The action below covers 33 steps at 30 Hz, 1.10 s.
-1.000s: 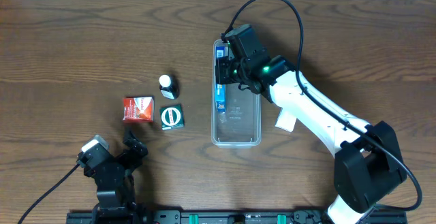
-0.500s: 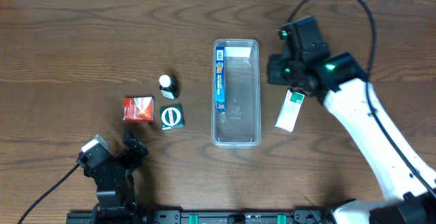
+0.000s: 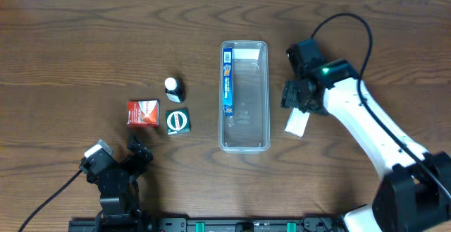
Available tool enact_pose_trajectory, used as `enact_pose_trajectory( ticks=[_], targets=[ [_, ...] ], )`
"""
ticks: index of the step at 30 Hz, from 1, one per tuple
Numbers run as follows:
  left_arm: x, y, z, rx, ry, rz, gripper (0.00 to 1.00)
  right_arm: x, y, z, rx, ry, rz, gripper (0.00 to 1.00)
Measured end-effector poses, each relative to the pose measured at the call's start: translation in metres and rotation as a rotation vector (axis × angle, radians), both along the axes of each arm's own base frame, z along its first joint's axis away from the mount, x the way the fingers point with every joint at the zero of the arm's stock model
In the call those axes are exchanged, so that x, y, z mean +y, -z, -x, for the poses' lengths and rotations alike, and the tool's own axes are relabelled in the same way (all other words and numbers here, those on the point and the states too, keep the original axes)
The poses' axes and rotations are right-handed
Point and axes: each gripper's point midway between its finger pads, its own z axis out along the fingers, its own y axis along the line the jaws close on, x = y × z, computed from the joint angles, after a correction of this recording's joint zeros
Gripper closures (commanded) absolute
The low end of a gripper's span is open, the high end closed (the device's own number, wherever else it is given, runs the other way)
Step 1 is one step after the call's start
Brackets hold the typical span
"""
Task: Pack container
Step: 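Move the right gripper to the white Panadol box and grasp it, then carry the white Panadol box into the container beside the blue box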
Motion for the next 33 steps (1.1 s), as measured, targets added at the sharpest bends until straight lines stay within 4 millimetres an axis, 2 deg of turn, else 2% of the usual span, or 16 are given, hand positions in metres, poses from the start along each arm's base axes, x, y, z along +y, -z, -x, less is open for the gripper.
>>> enact_pose_trajectory(
  ticks=[6,13,19,24,27,33],
  targets=[
    [0.0,0.0,0.0,0.0,0.0,0.0,0.02,-0.006,0.039,0.0,0.018,0.042,0.006,0.2],
    [0.0,0.0,0.0,0.0,0.0,0.0,0.02,-0.018,0.054,-0.009,-0.009,0.106,-0.014,0.22],
    [0.0,0.0,0.0,0.0,0.0,0.0,0.02,-0.024,0.074,-0.002,0.017,0.134,-0.012,0.27],
    [0.0,0.0,0.0,0.0,0.0,0.0,0.02,-0.023,0.079,0.001,0.026,0.141,-0.021,0.36],
    [0.0,0.0,0.0,0.0,0.0,0.0,0.02,-0.022,0.079,-0.001,0.02,0.141,-0.027,0.49],
    [0.0,0.0,0.0,0.0,0.0,0.0,0.02,-0.022,0.079,-0.001,0.02,0.126,-0.025,0.53]
  ],
)
